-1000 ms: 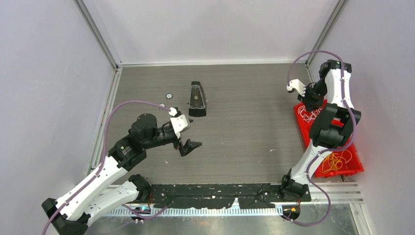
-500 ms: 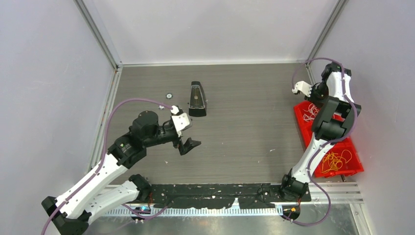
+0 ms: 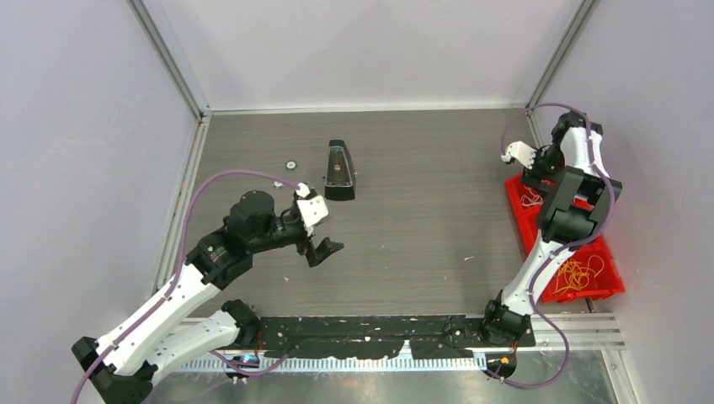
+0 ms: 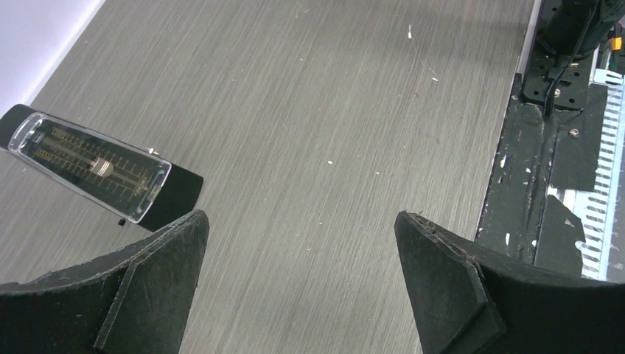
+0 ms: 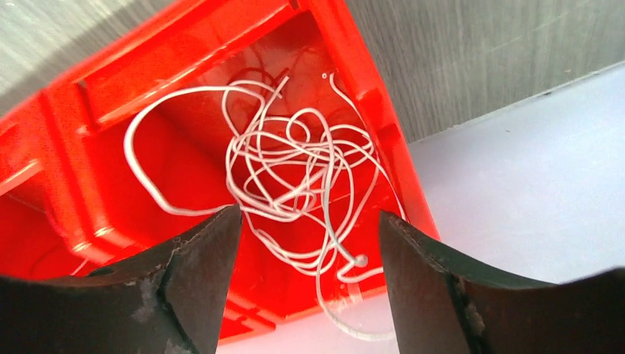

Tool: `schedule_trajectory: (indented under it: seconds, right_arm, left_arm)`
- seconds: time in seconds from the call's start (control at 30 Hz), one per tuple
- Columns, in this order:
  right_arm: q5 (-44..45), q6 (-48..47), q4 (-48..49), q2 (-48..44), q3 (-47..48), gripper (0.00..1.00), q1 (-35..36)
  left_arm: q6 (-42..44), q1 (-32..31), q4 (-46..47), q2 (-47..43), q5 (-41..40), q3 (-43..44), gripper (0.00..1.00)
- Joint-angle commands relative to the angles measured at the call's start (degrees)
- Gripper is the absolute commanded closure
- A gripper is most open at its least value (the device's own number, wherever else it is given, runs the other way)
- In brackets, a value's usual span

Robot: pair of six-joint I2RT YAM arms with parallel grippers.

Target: Untangle the cables

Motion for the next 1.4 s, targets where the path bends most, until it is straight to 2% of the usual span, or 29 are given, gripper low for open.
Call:
schedule_trajectory:
  seconds: [0.0, 0.13, 0.27, 0.6, 0.8, 1.13, 1.37]
  right_arm:
    - [-6.31, 1.32, -5.54, -10.20, 1.06, 0.24, 0.58]
    - [-8.85, 2.69, -6.54, -13.89, 0.00, 0.21, 0.75]
    - [-7.20, 6.47, -7.03, -13.43, 3.02, 0.32, 0.25]
    - [1.93, 12.45, 0.73, -11.26, 1.44, 0.40, -2.51]
    - [7.84, 10.23, 6.44, -9.84, -2.12, 0.40, -3.18]
    - [10.35, 6.10, 11.16, -7.03, -3.43, 0.40, -3.70]
    - [9.40, 5.74, 11.54, -4.86, -3.91, 0.51, -3.57]
  left_arm:
    - [0.62, 0.46, 1.08, -1.48, -1.45, 1.09, 0.00]
    - [1.10, 0.59, 0.64, -2.45, -1.65, 1.14, 0.00]
    - [1.75, 0.91, -0.05, -3.38, -1.94, 1.15, 0.01]
    - [2.03, 1.00, 0.65, -3.28, -1.41, 0.70, 0.00]
    - [2.30, 0.99, 0.00, -3.04, -1.43, 1.19, 0.00]
    - [2.74, 0.98, -0.34, -2.29, -1.46, 1.44, 0.01]
    - [2.96, 1.03, -0.30, -1.48, -1.32, 2.17, 0.00]
